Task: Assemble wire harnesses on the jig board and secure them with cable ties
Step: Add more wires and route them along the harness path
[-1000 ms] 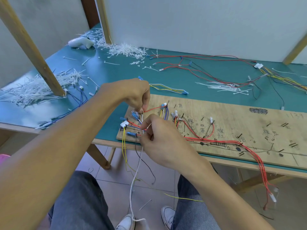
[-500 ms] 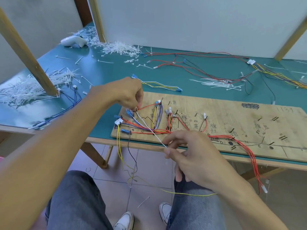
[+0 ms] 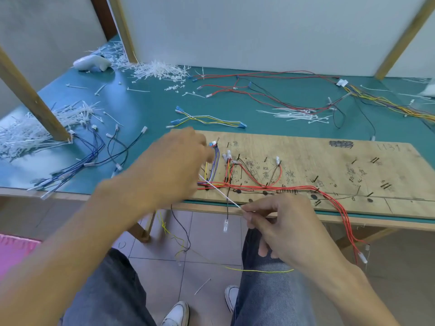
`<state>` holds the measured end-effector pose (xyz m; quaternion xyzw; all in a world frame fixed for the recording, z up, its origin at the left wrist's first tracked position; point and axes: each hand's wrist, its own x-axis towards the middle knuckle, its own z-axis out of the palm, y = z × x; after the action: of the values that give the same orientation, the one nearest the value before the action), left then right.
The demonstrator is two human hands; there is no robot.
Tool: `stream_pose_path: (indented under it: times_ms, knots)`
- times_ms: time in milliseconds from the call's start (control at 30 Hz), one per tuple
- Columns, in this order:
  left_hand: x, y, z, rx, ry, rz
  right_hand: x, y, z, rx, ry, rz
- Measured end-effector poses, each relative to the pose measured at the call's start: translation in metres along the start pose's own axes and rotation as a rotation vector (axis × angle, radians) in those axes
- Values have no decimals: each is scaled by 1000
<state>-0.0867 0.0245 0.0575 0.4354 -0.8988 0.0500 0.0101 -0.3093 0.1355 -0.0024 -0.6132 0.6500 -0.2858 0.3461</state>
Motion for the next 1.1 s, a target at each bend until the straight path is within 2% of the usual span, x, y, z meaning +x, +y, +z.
stream_pose_path:
  times_ms: [67, 133, 367, 700, 933, 1100]
  knots:
    - [-24, 32, 5, -117, 23, 60, -2, 6, -8, -16, 40, 1]
    - [-42, 57, 15, -133, 51, 115, -3, 12, -21, -69, 84, 3]
    - [-45, 95, 48, 8, 65, 170, -5, 26, -77, -246, 283, 42]
    - [-14, 129, 51, 63, 72, 134, 2, 39, -111, -320, 350, 16]
    - [2, 139, 55, 3, 58, 143, 14, 50, -115, -326, 310, 58]
    - [1, 139, 61, -20, 70, 154, 30, 49, -115, -313, 315, 11]
